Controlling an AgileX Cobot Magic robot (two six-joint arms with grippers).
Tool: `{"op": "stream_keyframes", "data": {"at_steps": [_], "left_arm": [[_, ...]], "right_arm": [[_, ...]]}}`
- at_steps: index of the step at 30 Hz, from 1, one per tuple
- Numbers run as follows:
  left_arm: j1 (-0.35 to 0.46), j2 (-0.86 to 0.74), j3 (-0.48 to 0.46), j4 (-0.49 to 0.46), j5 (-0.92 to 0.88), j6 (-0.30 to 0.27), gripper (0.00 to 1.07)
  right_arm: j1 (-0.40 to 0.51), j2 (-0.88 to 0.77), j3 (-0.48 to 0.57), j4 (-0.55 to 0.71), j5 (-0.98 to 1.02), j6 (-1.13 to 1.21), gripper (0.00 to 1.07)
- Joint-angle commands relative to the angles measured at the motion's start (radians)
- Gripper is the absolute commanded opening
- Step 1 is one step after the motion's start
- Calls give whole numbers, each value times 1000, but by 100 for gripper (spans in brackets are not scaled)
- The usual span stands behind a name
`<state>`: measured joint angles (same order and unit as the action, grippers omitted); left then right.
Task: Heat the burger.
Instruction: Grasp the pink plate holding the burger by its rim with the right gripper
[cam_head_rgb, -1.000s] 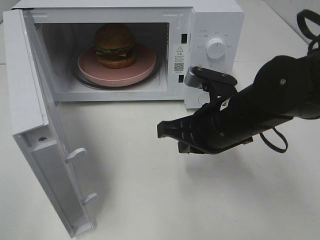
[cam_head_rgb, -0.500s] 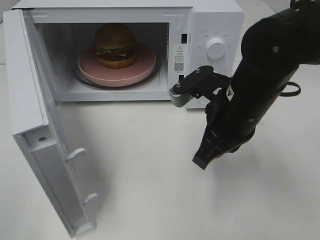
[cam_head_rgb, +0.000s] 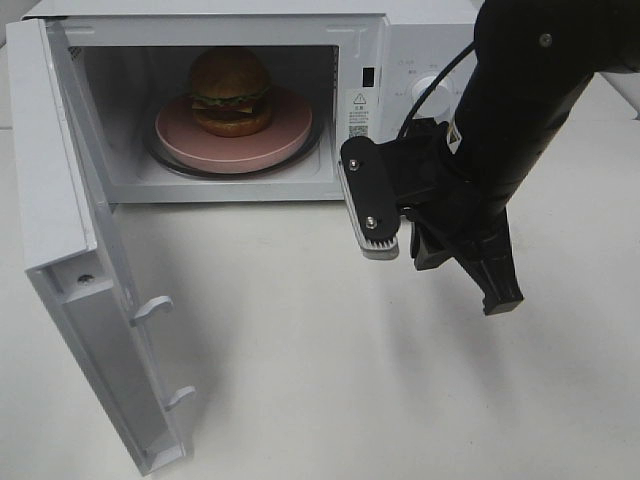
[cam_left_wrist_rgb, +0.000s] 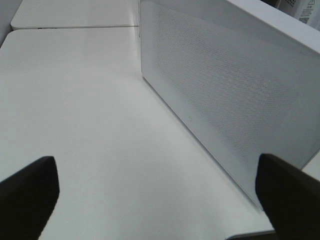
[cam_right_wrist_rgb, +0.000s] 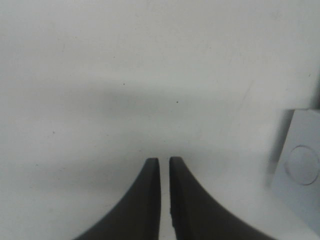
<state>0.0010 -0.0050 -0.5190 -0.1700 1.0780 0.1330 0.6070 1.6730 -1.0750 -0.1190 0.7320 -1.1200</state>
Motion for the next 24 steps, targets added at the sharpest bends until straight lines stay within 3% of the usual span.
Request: {"op": "stream_keyframes", "data": {"at_steps": [1,8,9,10,12,13,14,15,16,18,19,20,24], "left_arm": [[2,-16,2,-2,-7,-2,100],[2,-16,2,-2,-7,-2,100],[2,-16,2,-2,-7,-2,100],[2,-16,2,-2,-7,-2,100],[2,-16,2,-2,-7,-2,100],[2,-16,2,-2,-7,-2,100],[2,-16,2,-2,-7,-2,100],[2,-16,2,-2,-7,-2,100],[2,-16,2,-2,-7,-2,100],[2,-16,2,-2,-7,-2,100],[2,-16,2,-2,-7,-2,100],[2,-16,2,-2,-7,-2,100],[2,-16,2,-2,-7,-2,100]], "right_arm": [[1,-9,-5,-3,-10,-99,11],[1,-9,-5,-2,-53,-96,22],[4,-9,-5,-3,-65,-88,26],[20,-9,-5,-8,-92,-70,36],[25,-9,-5,-11,-108,-61,41],[38,-9,-5,-17,-153,-42,54],[38,-9,-5,-17,-153,-42,54],[46,-9,-5,-32,-190,-33,67],[46,-9,-5,-32,-190,-33,67],[47,-9,-14,-43,-237,-25,85],[47,-9,-14,-43,-237,-25,85],[47,-9,-28,-52,-253,-11,93],[47,-9,-59,-55,-272,-4,95]]}}
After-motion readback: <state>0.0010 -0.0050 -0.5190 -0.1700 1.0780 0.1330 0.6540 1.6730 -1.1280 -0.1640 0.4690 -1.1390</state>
